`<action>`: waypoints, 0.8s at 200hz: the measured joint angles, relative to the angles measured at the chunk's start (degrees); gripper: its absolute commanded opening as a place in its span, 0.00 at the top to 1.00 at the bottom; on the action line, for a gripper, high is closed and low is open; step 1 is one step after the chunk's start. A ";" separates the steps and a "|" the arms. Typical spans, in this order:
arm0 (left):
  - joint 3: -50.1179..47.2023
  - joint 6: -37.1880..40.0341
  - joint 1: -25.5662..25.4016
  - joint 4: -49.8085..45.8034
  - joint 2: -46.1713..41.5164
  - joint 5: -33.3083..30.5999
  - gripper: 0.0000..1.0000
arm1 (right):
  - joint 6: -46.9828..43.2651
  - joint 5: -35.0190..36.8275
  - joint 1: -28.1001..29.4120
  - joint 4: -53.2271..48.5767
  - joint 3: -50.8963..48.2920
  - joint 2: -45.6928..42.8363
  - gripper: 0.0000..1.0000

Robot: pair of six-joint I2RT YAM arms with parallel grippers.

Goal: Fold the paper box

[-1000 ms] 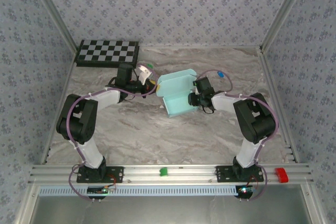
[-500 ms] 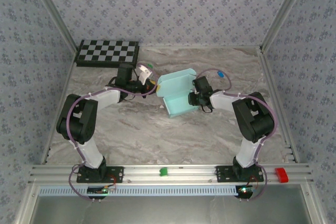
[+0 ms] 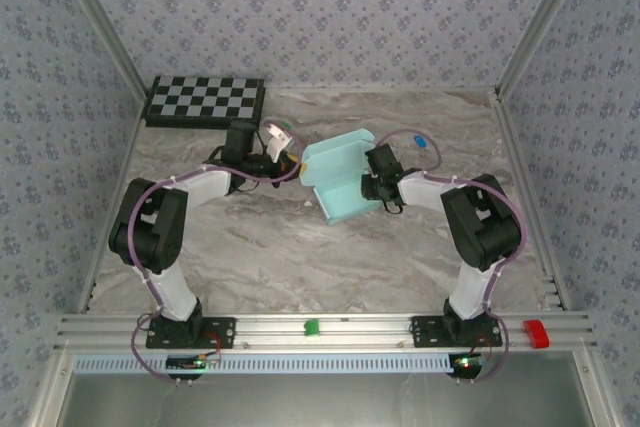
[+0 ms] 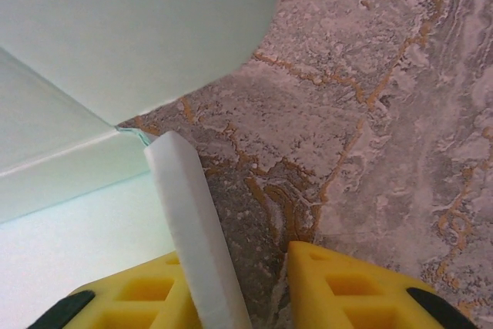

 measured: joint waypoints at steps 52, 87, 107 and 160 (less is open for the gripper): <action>0.20 0.55 -0.20 -0.13 0.02 0.00 1.00 | -0.04 0.81 0.59 -1.84 1.40 0.70 0.74; 0.68 0.87 -0.20 -0.22 0.15 -0.09 1.00 | -0.04 1.40 1.18 -3.02 2.64 1.51 0.78; 0.81 1.03 -0.17 -0.22 0.28 -0.09 1.00 | -0.07 1.60 1.33 -3.96 3.34 1.86 0.78; 0.96 1.03 -0.17 -0.31 0.33 -0.28 1.00 | -0.09 3.19 1.92 -5.99 5.05 2.80 0.80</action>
